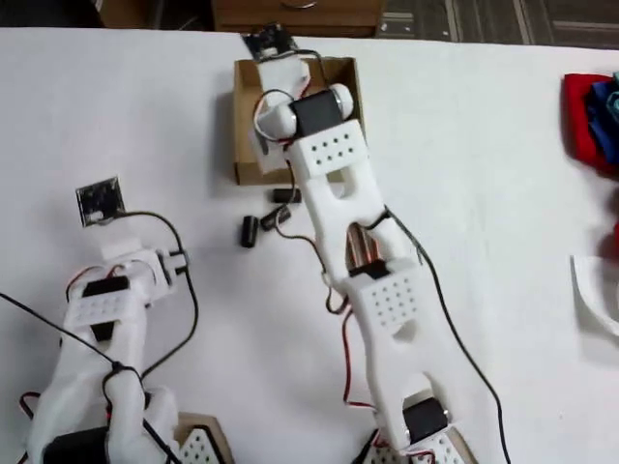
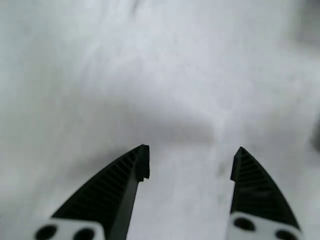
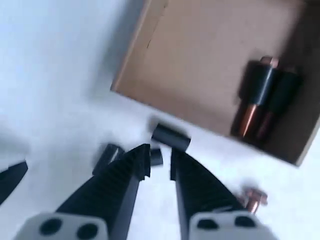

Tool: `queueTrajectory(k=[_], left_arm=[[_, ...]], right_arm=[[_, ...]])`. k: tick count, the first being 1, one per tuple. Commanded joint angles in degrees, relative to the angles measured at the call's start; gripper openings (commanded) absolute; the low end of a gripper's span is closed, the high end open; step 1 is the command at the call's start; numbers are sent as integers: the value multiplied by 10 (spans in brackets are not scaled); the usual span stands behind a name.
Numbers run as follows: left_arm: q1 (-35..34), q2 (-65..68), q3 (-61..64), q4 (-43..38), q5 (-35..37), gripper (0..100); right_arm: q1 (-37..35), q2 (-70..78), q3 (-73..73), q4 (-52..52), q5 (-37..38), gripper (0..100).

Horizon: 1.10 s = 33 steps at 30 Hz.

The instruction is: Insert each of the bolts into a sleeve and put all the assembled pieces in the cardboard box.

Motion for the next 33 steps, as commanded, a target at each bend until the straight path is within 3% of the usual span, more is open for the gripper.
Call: queueTrajectory(k=[1,5,11,21,33], left_arm=[[-5,1,-22,-10,3,279],[-5,1,-22,-10,3,279],[-4,1,-22,-10,3,279],[-3,1,-22,-10,3,279],[-3,1,-22,-10,3,279]], right_arm=[[-8,-140,174,13,4,143],[-5,-194,317,0,4,204],[-13,-145,345,-66,-7,216],[-21,-37,345,-160,-295,218],[-21,-7,265,-161,-325,216]])
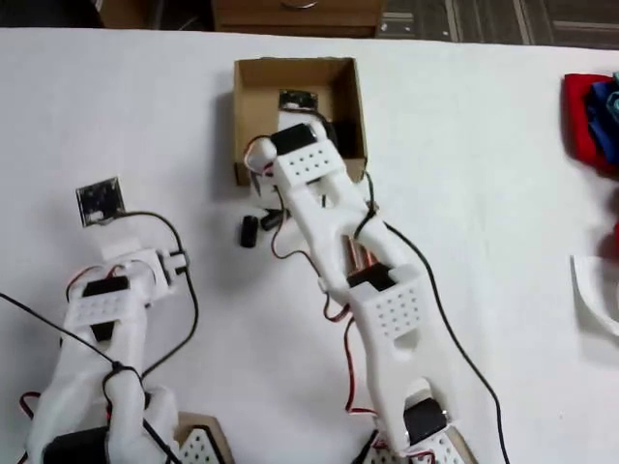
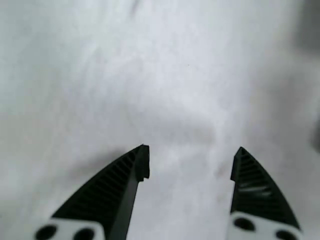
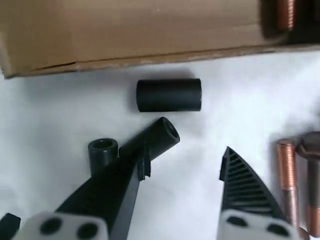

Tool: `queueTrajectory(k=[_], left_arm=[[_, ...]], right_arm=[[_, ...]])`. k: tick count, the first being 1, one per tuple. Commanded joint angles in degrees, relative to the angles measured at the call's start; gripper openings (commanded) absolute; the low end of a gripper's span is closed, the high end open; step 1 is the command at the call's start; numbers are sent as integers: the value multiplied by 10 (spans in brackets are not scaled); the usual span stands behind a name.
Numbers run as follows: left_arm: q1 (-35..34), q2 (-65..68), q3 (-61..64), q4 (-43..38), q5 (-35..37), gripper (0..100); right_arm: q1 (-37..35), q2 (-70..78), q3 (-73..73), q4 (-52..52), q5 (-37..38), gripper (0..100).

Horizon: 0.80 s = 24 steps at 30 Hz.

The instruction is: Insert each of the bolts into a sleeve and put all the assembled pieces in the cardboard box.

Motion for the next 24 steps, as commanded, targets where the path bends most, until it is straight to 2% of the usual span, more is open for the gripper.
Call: queueTrajectory(k=[1,5,12,24], left_arm=[[-3,1,-22,-10,3,279],[-3,1,-22,-10,3,279],[-3,1,-22,-10,3,279],[-3,1,-22,-10,2,279]], right_arm=[[-1,3,-35,-3,-39,216],[-6,22,-40,-3,-64,216],[-15,58,-40,-2,-65,215],[-15,61,-40,58,-61,215]])
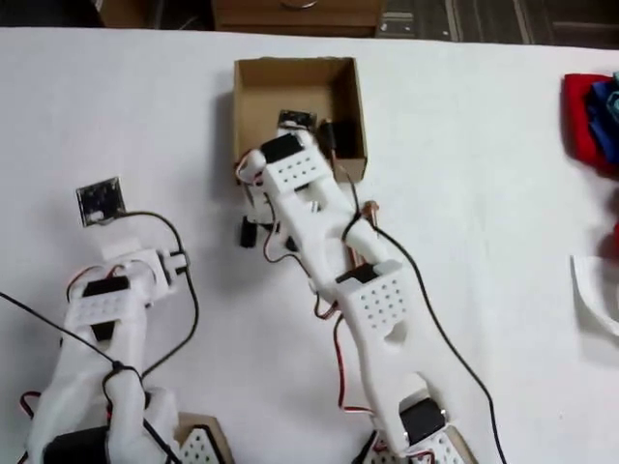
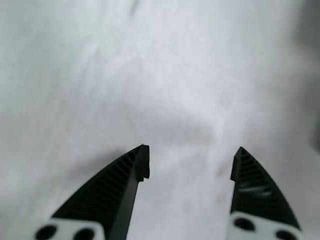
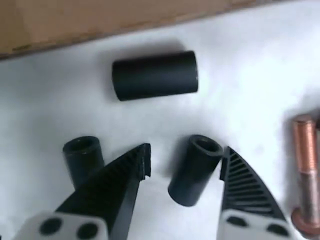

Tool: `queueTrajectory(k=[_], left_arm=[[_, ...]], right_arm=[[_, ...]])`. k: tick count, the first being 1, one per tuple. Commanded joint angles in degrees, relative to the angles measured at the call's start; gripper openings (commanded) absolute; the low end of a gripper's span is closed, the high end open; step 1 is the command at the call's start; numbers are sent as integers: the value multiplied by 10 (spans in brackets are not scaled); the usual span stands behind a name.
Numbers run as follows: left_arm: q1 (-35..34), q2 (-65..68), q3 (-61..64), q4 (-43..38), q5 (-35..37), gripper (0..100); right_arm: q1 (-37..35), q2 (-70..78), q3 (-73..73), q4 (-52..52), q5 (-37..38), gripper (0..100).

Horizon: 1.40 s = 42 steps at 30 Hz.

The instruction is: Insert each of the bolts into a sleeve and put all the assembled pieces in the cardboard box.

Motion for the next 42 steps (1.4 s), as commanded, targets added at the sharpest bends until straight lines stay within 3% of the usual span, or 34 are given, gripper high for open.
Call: queueTrajectory(k=[1,12,16,24,28,31,35,42], left_arm=[[-3,1,-22,-10,2,279],[-3,1,-22,-10,2,279],[-3,1,-22,-10,2,279],[-3,1,-22,-10,2,279],[-3,1,-22,-10,2,279],[-3,1,-22,-10,2,279],[-3,1,-22,-10,2,279],[-3,1,-22,-10,2,279]], right_arm=[[0,-3,-9,15,-1,215],[11,-4,-9,73,0,209],[27,-1,-9,67,6,122],[57,0,-9,44,224,97],[59,-1,-9,54,292,87],[57,-6,-9,70,354,13],[54,-14,-6,91,451,21],[56,-31,-8,104,555,24]])
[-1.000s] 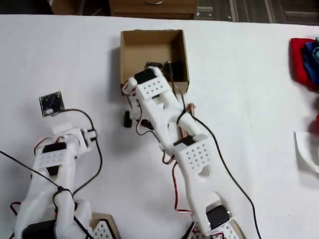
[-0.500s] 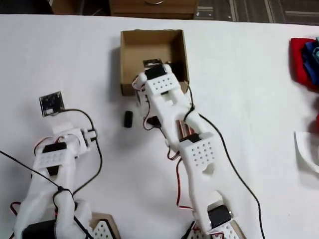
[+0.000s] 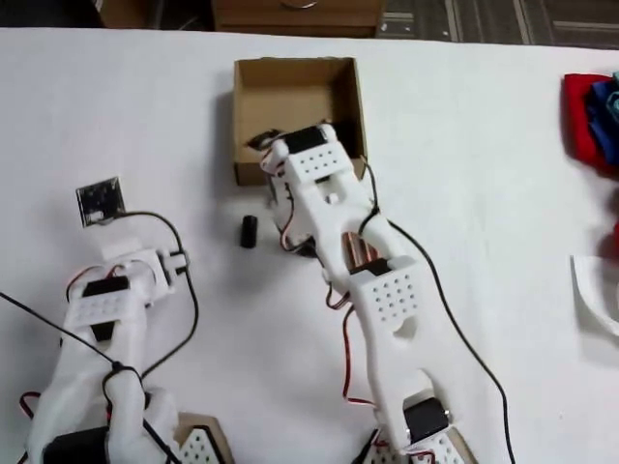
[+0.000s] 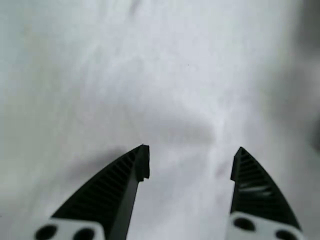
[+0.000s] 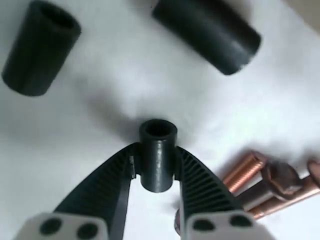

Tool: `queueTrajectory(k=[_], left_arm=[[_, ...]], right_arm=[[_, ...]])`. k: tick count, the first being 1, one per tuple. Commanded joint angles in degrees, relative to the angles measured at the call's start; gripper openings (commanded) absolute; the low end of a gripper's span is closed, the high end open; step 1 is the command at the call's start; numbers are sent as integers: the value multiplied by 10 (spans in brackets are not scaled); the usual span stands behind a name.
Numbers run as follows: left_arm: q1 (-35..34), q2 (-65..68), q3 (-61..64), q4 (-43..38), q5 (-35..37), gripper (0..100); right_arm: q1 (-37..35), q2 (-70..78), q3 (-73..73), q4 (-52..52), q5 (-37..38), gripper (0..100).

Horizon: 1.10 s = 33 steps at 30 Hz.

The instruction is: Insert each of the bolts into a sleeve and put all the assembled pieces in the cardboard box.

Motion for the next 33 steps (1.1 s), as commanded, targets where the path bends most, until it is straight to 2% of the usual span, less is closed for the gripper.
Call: queueTrajectory(k=[1,3,8,30,33], left_arm=[[-3,1,-22,-10,2,279],[-3,1,-22,-10,2,279],[-3,1,-22,-10,2,279],[-2,1,-22,-10,2,279],[-2,1,-22,-10,2,279]], right_arm=[[7,-35,-7,7,41,25],[6,-35,-4,7,42,46],[6,-35,-4,7,42,183],[-6,12,-10,-17,47,186],[-4,17,-10,-17,47,134]])
